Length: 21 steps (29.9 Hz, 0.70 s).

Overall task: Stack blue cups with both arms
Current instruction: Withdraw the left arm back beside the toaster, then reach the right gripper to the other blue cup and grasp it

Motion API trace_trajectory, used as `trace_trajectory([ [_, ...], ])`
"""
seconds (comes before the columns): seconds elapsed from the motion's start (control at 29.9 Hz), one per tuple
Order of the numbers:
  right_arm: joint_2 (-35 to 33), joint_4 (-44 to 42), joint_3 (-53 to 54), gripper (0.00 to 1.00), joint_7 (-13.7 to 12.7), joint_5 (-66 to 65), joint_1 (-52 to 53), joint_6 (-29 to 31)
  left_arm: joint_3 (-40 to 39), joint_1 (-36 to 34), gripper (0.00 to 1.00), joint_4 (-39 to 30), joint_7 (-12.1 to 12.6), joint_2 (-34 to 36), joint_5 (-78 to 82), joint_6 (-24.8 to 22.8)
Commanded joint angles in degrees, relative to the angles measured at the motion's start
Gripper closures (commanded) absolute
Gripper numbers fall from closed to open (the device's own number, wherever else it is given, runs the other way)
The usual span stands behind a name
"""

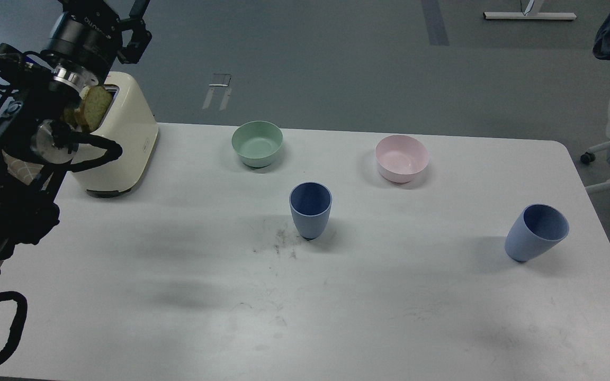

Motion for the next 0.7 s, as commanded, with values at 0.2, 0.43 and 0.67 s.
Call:
trace_trajectory([
  [0.2, -2.1, 7.5, -5.8, 0.0, 0.4, -21.7, -5.4, 0.0, -3.0, 1.6, 0.02, -0.3, 0.4, -5.0, -0.1, -0.6],
  [0.43, -2.0, 8.4, -7.2, 0.0, 0.4, -32.5, -12.5, 0.0, -3.2, 1.4, 0.02, -0.4, 0.5, -5.0, -0.2, -0.2],
  [0.67, -3.8, 7.8, -11.4, 0.0, 0.3, -36.3, -14.8, 0.0, -3.4, 1.5, 0.02, -0.1, 0.3, -5.9, -0.1, -0.1],
])
